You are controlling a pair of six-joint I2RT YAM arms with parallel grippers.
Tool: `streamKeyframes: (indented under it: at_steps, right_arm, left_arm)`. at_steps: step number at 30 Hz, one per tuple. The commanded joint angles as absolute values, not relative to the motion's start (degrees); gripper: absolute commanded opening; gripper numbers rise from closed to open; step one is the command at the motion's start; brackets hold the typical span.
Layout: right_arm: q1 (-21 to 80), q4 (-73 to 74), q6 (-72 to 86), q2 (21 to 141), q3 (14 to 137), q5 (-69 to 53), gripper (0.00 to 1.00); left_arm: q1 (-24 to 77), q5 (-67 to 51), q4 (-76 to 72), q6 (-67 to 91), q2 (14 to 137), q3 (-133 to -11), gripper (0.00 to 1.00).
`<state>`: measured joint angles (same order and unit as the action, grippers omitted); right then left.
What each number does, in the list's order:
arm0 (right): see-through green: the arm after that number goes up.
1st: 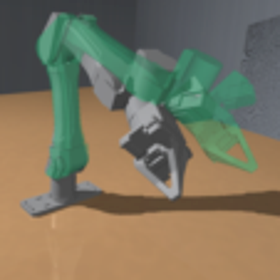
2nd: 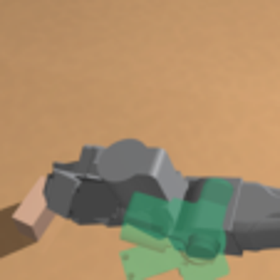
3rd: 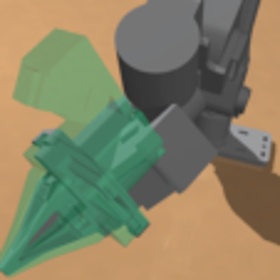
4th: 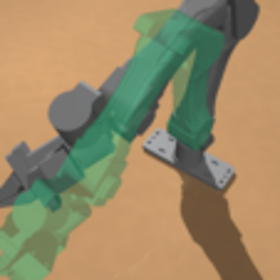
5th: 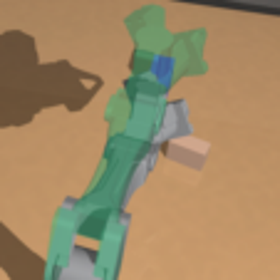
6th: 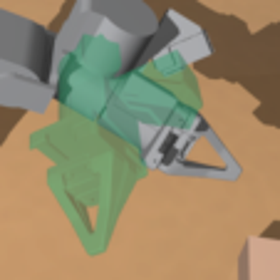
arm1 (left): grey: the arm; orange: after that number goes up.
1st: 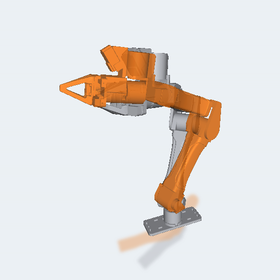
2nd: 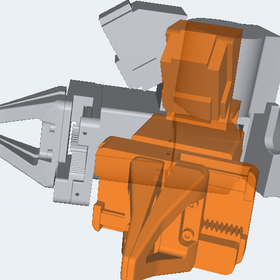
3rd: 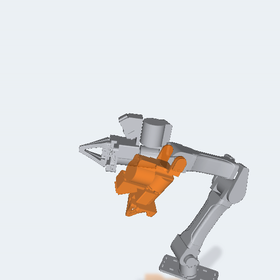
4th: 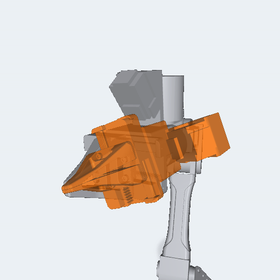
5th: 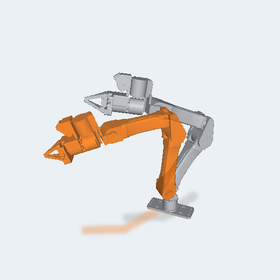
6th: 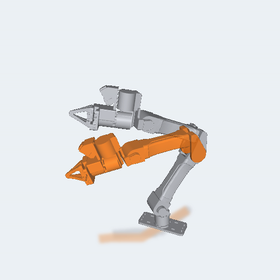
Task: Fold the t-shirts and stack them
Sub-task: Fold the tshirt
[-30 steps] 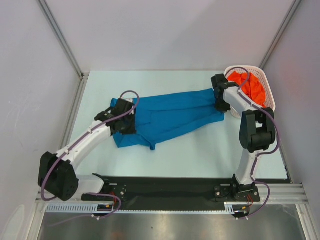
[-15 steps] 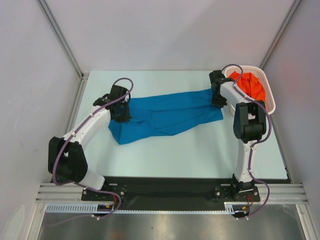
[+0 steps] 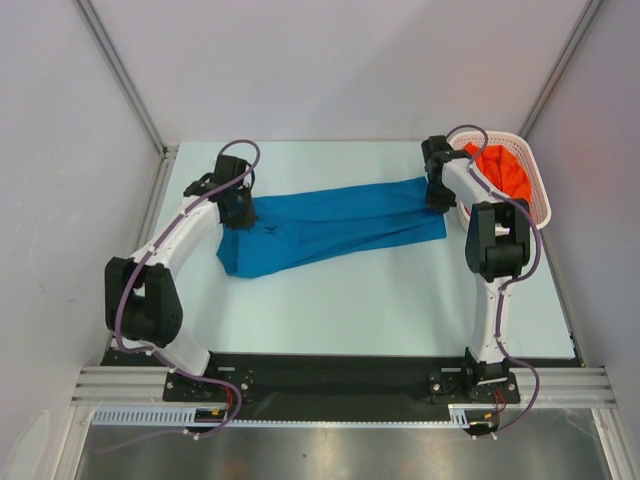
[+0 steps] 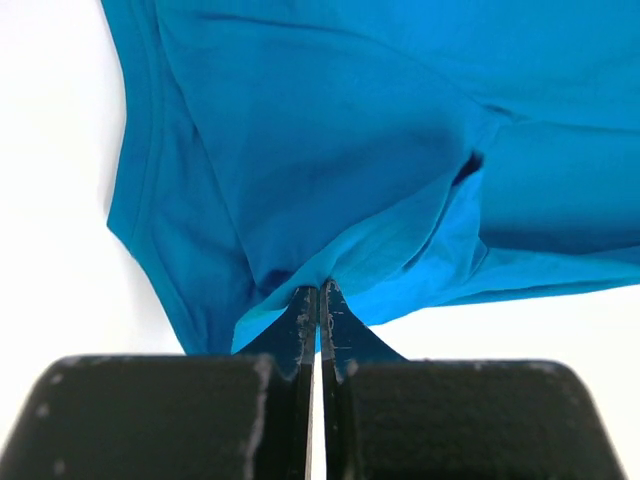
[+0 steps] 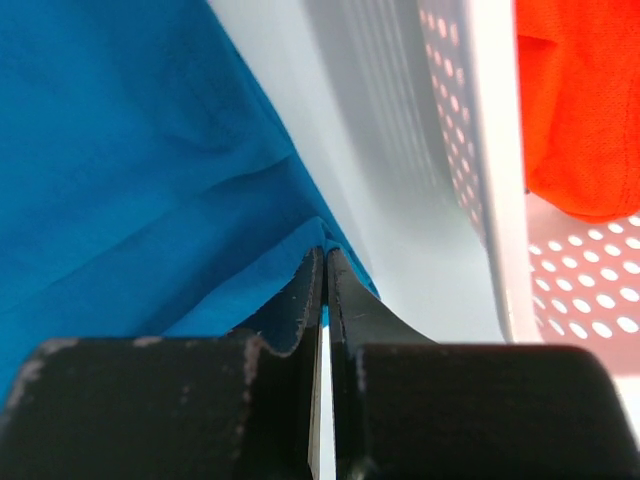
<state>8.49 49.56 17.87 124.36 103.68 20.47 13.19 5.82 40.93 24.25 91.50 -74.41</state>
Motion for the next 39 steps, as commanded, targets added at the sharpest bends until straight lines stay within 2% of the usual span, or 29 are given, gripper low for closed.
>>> streamKeyframes:
  at_steps: [1, 10, 25, 39]
  right_arm:
    - [7.6, 50.2, 16.7, 125.5, 106.4, 21.2, 0.00]
    - [7.5, 50.8, 16.0, 128.7, 109.8, 19.6, 0.00]
    - [7.4, 52.4, 16.8, 133.0, 115.3, 17.3, 0.06]
    - [6.9, 52.3, 17.2, 131.3, 113.3, 19.1, 0.02]
  left_arm:
    - [12.7, 6.2, 38.3, 22.5, 92.4, -77.6, 0.00]
    - [12.6, 7.9, 39.2, 22.2, 96.1, -82.4, 0.00]
    - [12.6, 9.9, 38.2, 23.1, 97.5, -84.7, 0.00]
    - [12.6, 10.2, 36.8, 23.5, 97.3, -86.0, 0.00]
